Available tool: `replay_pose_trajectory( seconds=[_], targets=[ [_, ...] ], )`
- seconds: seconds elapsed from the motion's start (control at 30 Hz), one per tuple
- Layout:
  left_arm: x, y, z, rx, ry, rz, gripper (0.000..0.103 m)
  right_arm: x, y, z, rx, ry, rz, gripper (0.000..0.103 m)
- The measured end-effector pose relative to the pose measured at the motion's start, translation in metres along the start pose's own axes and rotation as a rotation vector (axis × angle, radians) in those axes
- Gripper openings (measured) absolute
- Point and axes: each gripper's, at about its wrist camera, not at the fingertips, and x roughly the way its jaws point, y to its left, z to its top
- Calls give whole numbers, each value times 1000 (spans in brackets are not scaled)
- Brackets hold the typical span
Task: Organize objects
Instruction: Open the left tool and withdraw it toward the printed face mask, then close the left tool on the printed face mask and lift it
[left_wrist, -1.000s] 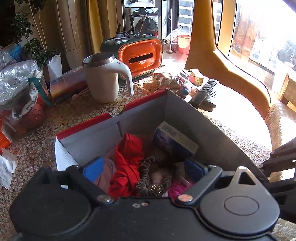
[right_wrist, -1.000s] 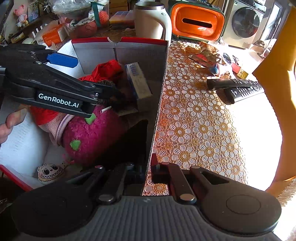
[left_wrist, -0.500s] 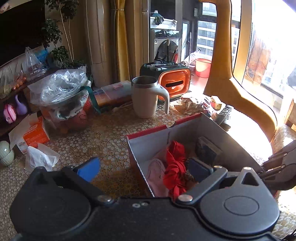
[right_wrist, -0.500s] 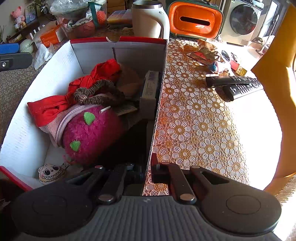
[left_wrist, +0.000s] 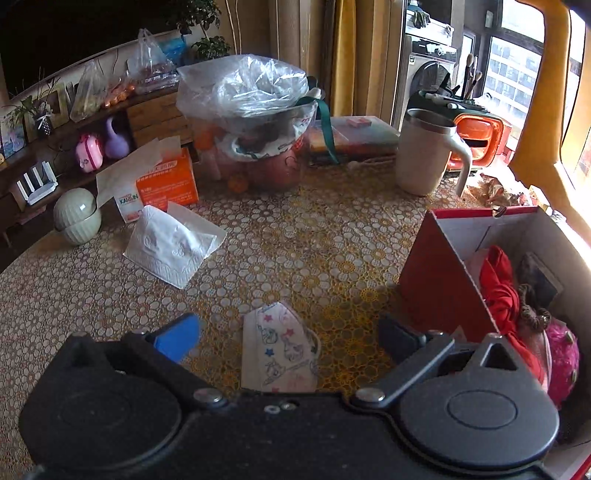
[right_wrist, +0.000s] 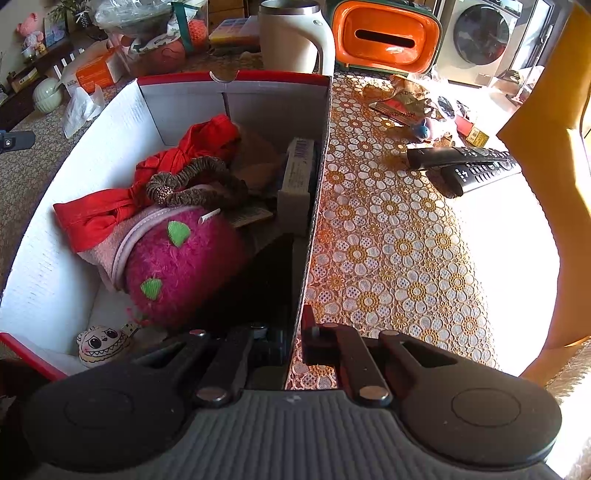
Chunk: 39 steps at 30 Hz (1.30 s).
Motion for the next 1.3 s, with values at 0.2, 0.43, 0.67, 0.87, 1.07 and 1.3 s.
replay_pose_trajectory(
  seconds=[0.2, 0.43, 0.67, 0.87, 1.07, 1.3],
  targets=[
    [36, 2, -19, -20, 65, 2, 101, 1, 1, 1, 5, 6, -6, 7],
    [63, 1, -27, -24, 102, 28, 99, 2, -1, 1, 12, 17, 1, 7],
    [79, 8, -31, -71, 133, 19, 84, 5, -2, -1, 14, 28, 10, 7],
    [80, 9, -31, -101, 132, 25, 75, 6, -2, 0, 12, 31, 13, 7],
    [77, 9, -28, -102, 125, 27, 48, 6, -1, 0, 12, 29, 13, 7],
    [72, 11, -27, -120, 125, 27, 10, 7, -1, 0, 15, 25, 12, 7]
  ],
)
